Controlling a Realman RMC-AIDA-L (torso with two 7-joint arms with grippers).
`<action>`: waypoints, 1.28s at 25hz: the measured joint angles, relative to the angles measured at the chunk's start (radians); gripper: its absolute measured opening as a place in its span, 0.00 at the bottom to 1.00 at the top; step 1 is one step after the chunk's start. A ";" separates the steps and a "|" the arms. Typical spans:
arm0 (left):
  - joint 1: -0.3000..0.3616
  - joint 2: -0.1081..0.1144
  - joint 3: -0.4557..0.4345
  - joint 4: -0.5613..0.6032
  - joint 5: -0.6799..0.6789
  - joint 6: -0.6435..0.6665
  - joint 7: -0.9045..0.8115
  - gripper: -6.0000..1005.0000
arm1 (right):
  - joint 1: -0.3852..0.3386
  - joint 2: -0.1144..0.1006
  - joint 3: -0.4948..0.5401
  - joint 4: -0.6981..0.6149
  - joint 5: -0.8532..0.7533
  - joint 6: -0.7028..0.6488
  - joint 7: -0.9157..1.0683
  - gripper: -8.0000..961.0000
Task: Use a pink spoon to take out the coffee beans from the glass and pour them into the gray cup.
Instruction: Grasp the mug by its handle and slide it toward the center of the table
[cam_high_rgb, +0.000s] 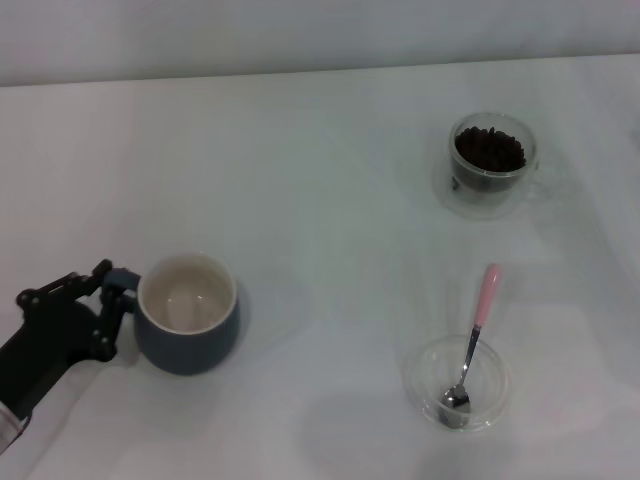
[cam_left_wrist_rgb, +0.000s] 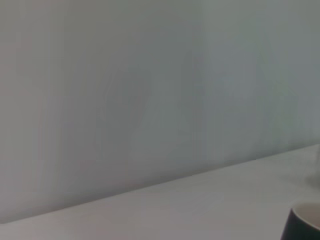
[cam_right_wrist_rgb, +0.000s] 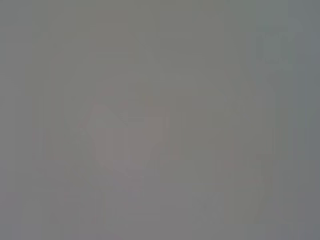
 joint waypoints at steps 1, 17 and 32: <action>-0.008 0.000 0.000 0.001 0.011 -0.002 -0.009 0.15 | -0.001 0.000 0.000 0.002 0.000 0.002 0.000 0.91; -0.180 -0.001 0.065 0.006 0.179 -0.117 -0.164 0.16 | -0.002 0.000 -0.006 0.010 -0.006 0.013 0.000 0.91; -0.164 -0.003 0.127 0.084 0.180 -0.154 -0.184 0.16 | -0.011 0.000 -0.003 0.022 -0.006 0.022 0.000 0.91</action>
